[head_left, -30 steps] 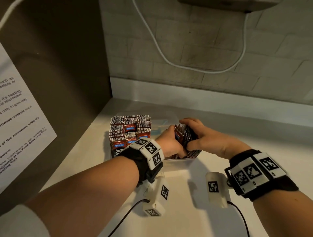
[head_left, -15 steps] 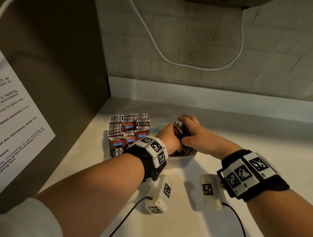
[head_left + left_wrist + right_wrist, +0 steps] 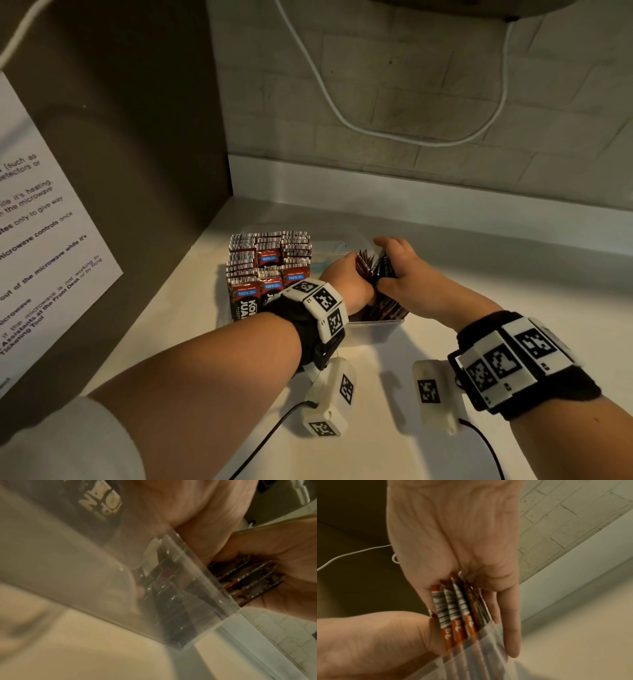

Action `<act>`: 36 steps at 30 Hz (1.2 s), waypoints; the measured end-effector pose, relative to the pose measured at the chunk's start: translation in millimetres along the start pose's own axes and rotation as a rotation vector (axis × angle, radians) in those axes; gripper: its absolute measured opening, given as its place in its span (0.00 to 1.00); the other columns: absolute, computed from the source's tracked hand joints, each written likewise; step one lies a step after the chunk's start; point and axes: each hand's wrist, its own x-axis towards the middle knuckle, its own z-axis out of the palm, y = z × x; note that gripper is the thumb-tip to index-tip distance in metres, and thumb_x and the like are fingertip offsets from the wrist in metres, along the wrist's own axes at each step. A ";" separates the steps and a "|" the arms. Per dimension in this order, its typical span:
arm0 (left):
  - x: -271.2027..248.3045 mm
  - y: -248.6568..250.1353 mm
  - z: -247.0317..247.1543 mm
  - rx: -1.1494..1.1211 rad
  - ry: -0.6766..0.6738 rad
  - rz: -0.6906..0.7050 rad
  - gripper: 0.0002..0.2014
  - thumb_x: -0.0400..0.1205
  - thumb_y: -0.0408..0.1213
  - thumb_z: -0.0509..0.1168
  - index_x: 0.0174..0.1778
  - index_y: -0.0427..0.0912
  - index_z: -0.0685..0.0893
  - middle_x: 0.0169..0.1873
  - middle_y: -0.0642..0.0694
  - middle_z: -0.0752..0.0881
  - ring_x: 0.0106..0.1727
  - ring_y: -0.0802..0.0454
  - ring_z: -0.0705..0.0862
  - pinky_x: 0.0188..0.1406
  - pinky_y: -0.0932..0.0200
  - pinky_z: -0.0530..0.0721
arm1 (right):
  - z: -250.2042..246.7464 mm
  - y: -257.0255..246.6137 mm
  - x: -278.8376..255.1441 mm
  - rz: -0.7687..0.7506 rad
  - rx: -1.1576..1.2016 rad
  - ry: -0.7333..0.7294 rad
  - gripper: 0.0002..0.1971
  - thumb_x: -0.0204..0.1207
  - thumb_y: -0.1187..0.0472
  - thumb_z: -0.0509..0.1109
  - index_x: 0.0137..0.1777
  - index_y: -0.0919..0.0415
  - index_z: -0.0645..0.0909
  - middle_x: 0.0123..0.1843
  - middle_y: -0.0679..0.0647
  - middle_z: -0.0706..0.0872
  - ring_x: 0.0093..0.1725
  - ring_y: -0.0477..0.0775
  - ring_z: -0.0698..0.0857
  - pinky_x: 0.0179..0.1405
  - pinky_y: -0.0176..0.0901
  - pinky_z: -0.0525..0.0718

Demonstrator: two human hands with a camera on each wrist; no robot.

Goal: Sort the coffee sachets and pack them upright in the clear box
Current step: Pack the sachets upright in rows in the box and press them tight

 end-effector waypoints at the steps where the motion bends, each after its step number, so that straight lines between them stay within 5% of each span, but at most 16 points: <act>1: 0.0 -0.4 -0.5 0.004 0.005 0.001 0.24 0.74 0.25 0.69 0.65 0.44 0.77 0.58 0.43 0.84 0.59 0.41 0.84 0.59 0.43 0.85 | 0.4 0.6 0.4 0.002 0.010 0.006 0.32 0.79 0.68 0.63 0.82 0.59 0.55 0.80 0.53 0.58 0.71 0.56 0.71 0.60 0.37 0.73; 5: -0.6 -0.5 -2.4 0.053 -0.007 0.014 0.22 0.76 0.24 0.66 0.66 0.43 0.78 0.58 0.41 0.84 0.59 0.40 0.84 0.60 0.43 0.85 | 0.8 1.1 2.0 0.001 0.021 0.022 0.26 0.80 0.69 0.61 0.78 0.58 0.62 0.77 0.54 0.61 0.61 0.52 0.71 0.56 0.39 0.74; 10: -2.2 -0.5 -2.7 0.019 -0.020 -0.012 0.20 0.75 0.25 0.67 0.63 0.43 0.79 0.55 0.41 0.85 0.57 0.40 0.85 0.56 0.46 0.86 | 1.4 0.3 3.2 -0.006 0.013 0.014 0.31 0.80 0.71 0.58 0.83 0.58 0.55 0.82 0.53 0.57 0.77 0.56 0.66 0.65 0.36 0.68; 15: -0.1 0.2 -2.4 -0.004 -0.084 -0.014 0.23 0.72 0.26 0.72 0.60 0.47 0.78 0.48 0.46 0.84 0.55 0.42 0.85 0.46 0.53 0.84 | 1.5 -0.8 4.2 -0.012 -0.008 0.005 0.31 0.80 0.71 0.58 0.82 0.58 0.56 0.83 0.53 0.56 0.78 0.57 0.65 0.68 0.38 0.66; 18: -0.6 -1.0 -1.4 -0.069 -0.074 -0.023 0.23 0.73 0.26 0.70 0.62 0.48 0.78 0.44 0.48 0.82 0.52 0.44 0.84 0.45 0.54 0.81 | 1.3 0.7 3.0 -0.007 0.002 0.004 0.31 0.80 0.71 0.58 0.82 0.57 0.56 0.81 0.54 0.60 0.76 0.57 0.67 0.63 0.36 0.68; 21: -2.9 -0.2 0.4 -0.086 -0.024 0.001 0.23 0.72 0.26 0.69 0.63 0.45 0.79 0.52 0.45 0.85 0.56 0.44 0.84 0.55 0.50 0.83 | 1.2 1.8 1.9 -0.008 -0.009 0.025 0.29 0.80 0.71 0.57 0.81 0.58 0.59 0.79 0.55 0.63 0.73 0.57 0.70 0.60 0.37 0.69; 26: -0.3 -1.9 -0.4 -0.022 0.073 0.025 0.14 0.75 0.28 0.66 0.56 0.42 0.84 0.52 0.41 0.87 0.53 0.42 0.85 0.55 0.51 0.84 | 1.3 3.1 2.8 -0.031 -0.036 0.062 0.21 0.80 0.70 0.58 0.72 0.61 0.68 0.69 0.57 0.69 0.57 0.52 0.71 0.54 0.39 0.69; 36: -6.7 1.6 -0.4 -0.016 0.103 0.040 0.14 0.77 0.31 0.64 0.59 0.44 0.83 0.53 0.42 0.87 0.56 0.42 0.84 0.55 0.53 0.82 | 4.1 0.0 6.6 0.010 -0.069 0.109 0.19 0.81 0.66 0.60 0.72 0.64 0.68 0.70 0.59 0.70 0.54 0.52 0.71 0.51 0.38 0.69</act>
